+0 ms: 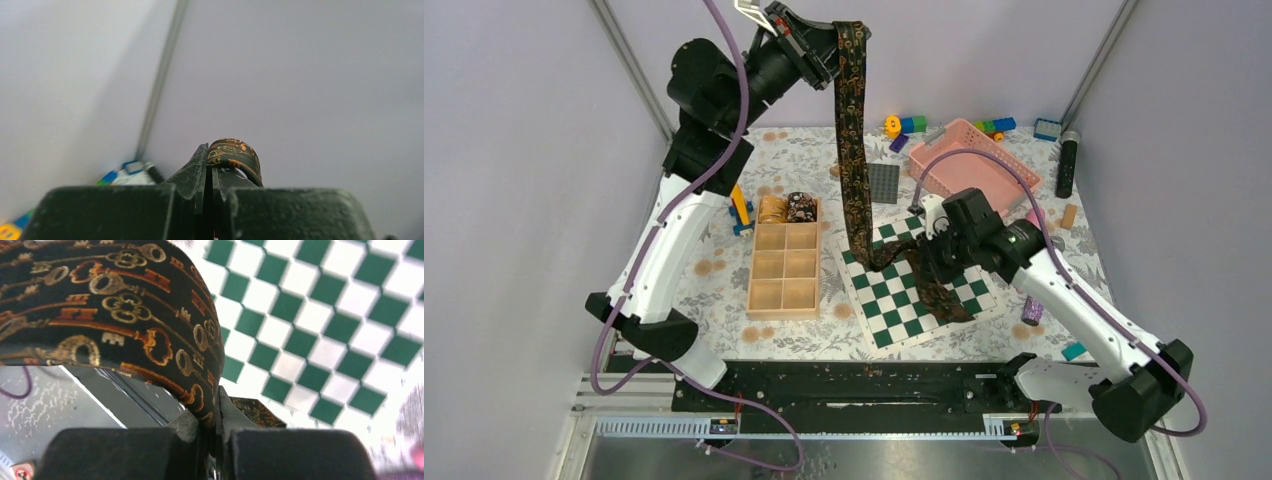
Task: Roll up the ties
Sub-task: Flatten out the tie at the center of the board.
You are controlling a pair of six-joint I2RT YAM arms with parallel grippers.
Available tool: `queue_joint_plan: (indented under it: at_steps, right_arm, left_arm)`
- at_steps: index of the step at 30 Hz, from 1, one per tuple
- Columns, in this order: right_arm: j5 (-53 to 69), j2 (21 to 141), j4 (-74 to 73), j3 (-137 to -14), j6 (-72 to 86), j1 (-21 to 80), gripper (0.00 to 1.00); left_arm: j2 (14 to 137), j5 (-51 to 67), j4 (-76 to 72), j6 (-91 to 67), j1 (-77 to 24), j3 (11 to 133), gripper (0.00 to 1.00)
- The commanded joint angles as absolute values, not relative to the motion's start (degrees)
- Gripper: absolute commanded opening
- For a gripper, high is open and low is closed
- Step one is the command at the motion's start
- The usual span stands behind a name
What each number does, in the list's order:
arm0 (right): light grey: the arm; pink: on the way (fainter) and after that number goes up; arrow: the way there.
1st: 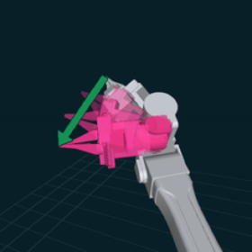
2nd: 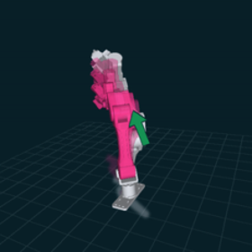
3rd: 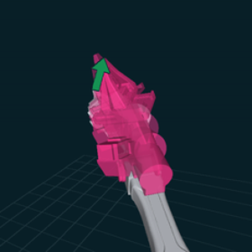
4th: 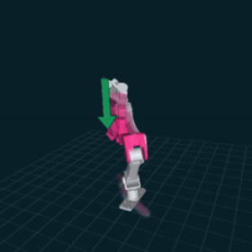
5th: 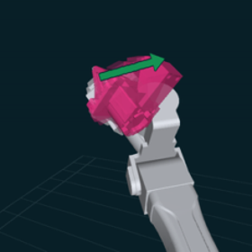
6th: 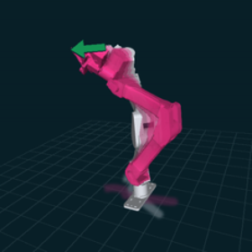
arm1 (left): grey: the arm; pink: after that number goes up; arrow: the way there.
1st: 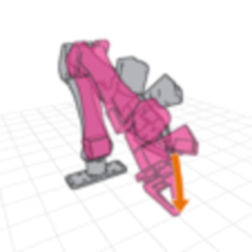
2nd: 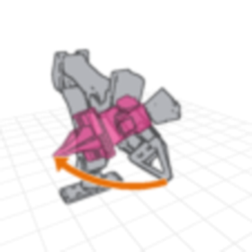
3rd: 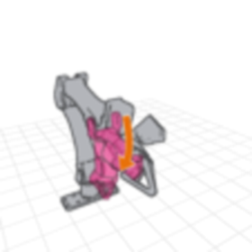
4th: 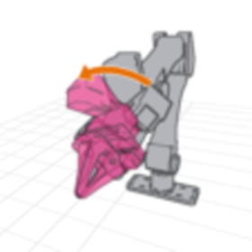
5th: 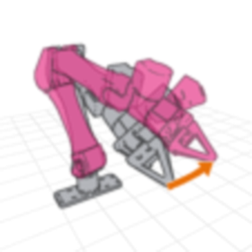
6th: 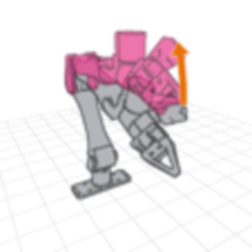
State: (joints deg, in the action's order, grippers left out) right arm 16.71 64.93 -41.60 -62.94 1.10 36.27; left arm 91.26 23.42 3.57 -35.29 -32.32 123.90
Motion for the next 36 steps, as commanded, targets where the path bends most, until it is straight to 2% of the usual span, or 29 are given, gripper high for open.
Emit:
queue_joint_plan:
  at_steps: [1, 5, 7, 16, 22, 31, 36]
  right_arm:
    - [10.6, 69.2, -61.7, -66.7, 1.2, 30.4, 0.00]
    - [5.9, 72.3, -69.3, -70.2, 0.3, 28.3, 0.00]
    - [1.4, 74.8, -73.4, -72.2, -1.6, 27.8, 0.00]
    - [-5.3, 88.9, -79.8, -79.6, -6.2, 20.7, 0.00]
    - [-7.3, 97.8, -78.8, -77.0, -6.8, 16.1, 0.00]
    - [-8.7, 89.6, -71.4, -64.6, -12.0, 12.7, 0.00]
    - [-9.8, 81.3, -70.1, -58.7, -14.1, 11.1, 0.00]
  left_arm:
    - [88.7, 11.9, 5.3, -27.1, -30.9, 118.6, 0.00]
    - [88.2, 5.2, 2.9, -26.5, -29.1, 110.9, 0.00]
    - [87.4, 2.7, -1.4, -27.4, -28.2, 105.0, 0.00]
    - [86.9, -9.4, -20.6, -27.6, -27.4, 79.2, 0.00]
    - [93.1, -9.6, -33.1, -31.5, -26.8, 71.2, 0.00]
    - [104.2, -8.4, -47.4, -38.1, -26.7, 65.7, 0.00]
    - [105.2, -5.2, -52.5, -38.8, -27.3, 62.1, 0.00]
